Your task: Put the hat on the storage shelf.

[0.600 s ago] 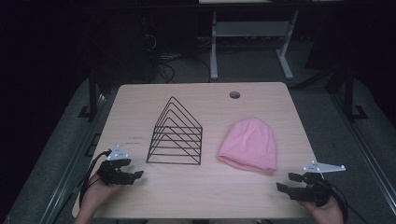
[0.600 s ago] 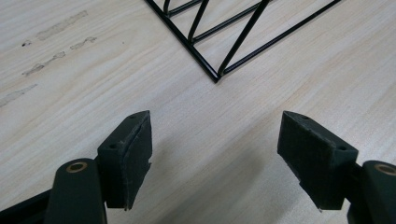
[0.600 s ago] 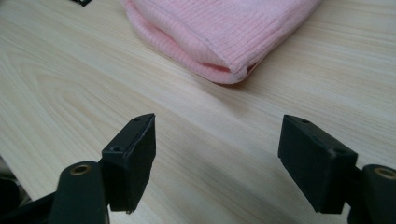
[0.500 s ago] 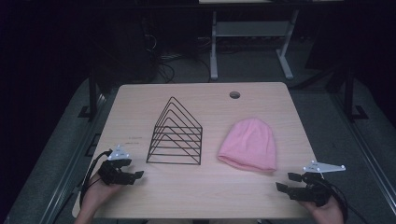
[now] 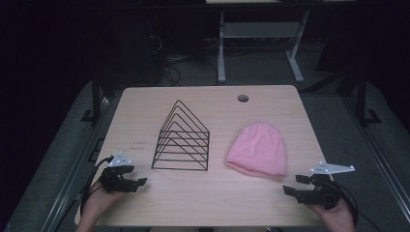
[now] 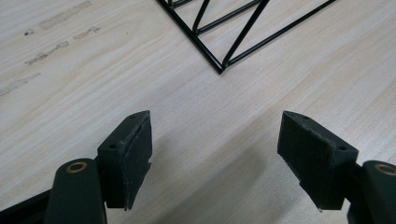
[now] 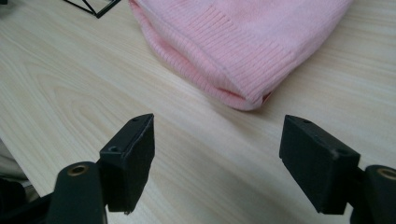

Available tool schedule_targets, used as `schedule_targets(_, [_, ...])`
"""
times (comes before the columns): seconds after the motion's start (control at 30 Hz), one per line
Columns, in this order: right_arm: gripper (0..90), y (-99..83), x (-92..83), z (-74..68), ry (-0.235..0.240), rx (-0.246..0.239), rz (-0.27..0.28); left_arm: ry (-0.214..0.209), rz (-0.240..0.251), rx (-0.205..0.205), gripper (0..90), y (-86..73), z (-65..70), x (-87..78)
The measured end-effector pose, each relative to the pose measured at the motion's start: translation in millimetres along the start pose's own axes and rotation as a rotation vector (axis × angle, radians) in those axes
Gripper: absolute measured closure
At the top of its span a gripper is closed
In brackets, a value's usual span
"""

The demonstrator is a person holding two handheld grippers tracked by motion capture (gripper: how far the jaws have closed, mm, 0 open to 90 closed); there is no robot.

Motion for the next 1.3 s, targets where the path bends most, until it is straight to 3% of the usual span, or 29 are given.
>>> schedule_targets(0.43, [25.8,27.0,-3.2,11.2,-0.001,-0.003,-0.028,-0.002,-0.011,0.023,26.3,1.1,2.1,0.8])
schedule_targets(0.77, [24.4,48.9,-2.8,23.5,0.002,-0.012,-0.048,-0.002,-0.012,0.017,26.3,1.8,4.0,2.7])
schedule_targets(1.3, [23.1,92.5,8.4,45.2,-0.009,-0.009,-0.14,0.002,-0.012,0.023,26.3,2.4,2.5,2.1])
Point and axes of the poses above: each handheld gripper's, and its own axes: x roughly forward along the jaws, y roughly out of its top, z roughly to its right, the point moved 5 cm from there along x, roughly forward along the jaws, and after that the axes turned 11 degrees about y, right-handed, at the moved point
